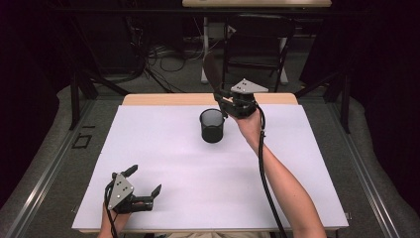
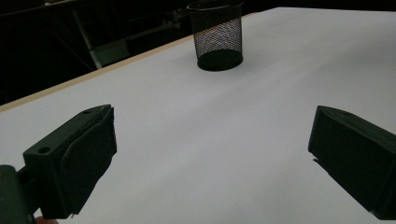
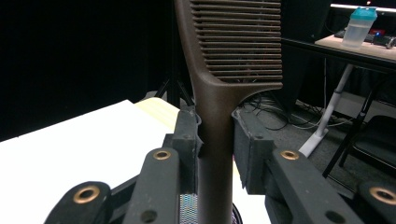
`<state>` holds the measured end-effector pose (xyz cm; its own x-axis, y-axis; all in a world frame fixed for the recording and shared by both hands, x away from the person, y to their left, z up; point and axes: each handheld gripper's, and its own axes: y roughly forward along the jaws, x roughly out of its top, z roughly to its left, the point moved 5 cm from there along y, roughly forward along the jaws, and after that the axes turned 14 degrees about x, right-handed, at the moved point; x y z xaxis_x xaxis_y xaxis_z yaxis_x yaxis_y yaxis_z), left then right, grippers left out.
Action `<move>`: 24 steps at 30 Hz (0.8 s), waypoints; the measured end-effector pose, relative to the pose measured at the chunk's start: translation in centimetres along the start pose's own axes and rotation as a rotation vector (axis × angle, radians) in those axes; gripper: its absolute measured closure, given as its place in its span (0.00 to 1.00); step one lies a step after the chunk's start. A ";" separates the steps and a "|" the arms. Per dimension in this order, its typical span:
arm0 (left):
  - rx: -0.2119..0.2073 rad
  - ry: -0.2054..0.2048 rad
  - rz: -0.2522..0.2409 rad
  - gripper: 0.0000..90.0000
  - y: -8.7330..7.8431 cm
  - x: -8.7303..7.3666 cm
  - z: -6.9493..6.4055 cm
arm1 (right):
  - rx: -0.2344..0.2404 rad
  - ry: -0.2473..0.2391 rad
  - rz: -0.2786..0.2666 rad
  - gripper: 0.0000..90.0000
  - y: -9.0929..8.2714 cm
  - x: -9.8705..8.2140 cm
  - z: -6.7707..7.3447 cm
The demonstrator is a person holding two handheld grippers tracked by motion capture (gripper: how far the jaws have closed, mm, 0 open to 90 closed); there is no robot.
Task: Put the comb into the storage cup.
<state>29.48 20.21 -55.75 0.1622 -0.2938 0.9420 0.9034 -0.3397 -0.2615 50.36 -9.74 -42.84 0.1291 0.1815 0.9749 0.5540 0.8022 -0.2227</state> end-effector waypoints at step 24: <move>0.002 -0.001 -0.003 0.01 0.0 0.0 0.1 | -0.007 0.014 -0.011 0.80 1.6 -0.2 -0.2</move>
<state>29.50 20.26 -55.73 0.1603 -0.2922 0.9428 0.9048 -0.3382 -0.2587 51.41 -8.59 -43.44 0.1338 0.1647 0.9772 0.5611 0.8002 -0.2117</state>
